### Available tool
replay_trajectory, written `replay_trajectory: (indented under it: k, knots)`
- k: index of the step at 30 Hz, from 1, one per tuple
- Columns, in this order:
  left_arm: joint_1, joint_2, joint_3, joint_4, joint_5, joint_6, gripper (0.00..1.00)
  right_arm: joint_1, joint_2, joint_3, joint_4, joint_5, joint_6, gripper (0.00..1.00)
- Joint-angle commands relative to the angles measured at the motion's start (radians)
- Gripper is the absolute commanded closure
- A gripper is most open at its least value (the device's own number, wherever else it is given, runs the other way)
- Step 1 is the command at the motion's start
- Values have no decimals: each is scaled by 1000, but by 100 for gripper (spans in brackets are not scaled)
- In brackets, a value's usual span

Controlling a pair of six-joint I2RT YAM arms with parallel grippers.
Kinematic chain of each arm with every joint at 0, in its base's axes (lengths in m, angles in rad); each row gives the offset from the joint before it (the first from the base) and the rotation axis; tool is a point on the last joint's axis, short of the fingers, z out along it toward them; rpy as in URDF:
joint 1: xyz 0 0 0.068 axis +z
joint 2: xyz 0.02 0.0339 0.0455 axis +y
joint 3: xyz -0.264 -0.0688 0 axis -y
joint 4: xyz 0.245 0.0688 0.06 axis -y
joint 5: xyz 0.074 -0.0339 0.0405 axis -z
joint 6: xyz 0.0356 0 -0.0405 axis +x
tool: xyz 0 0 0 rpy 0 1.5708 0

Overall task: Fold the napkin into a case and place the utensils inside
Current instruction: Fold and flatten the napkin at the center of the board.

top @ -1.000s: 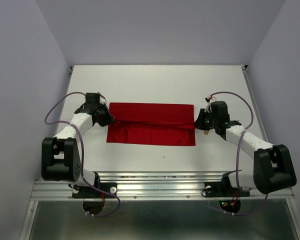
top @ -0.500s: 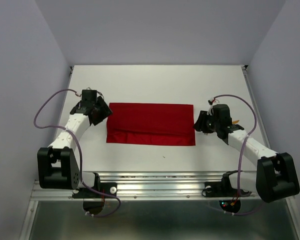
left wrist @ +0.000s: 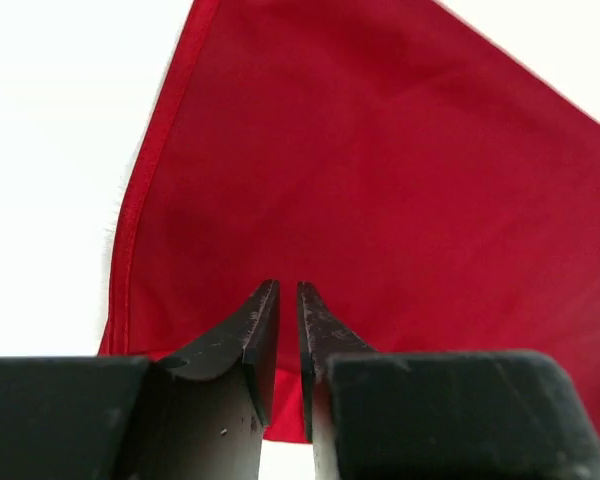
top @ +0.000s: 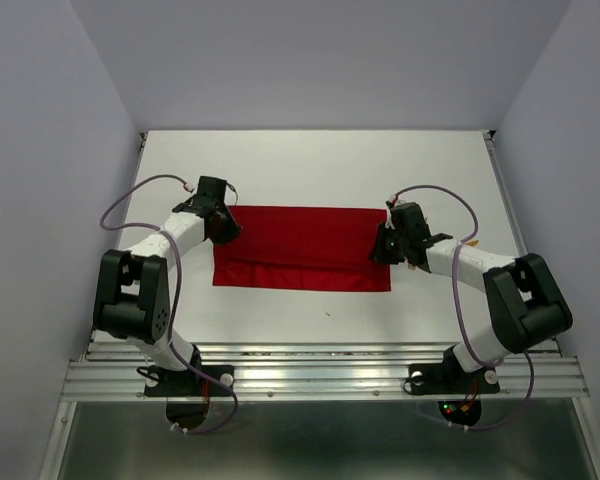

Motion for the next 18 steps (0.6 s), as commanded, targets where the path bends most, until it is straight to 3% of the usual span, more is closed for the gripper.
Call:
replay_trajectory:
  k: [1, 11, 15, 18]
  knots:
    - [5, 41, -27, 29, -7, -29, 76, -1, 71, 61, 35, 106, 13, 88]
    - [5, 51, -108, 70, 4, -49, 71, -1, 274, 232, -38, 287, -54, 91]
    - [8, -32, -85, 54, -34, -35, 62, -1, 187, 246, -27, 216, -50, 89]
    - [20, -35, -28, -58, -131, -36, 54, -1, 101, 228, -8, 155, -36, 81]
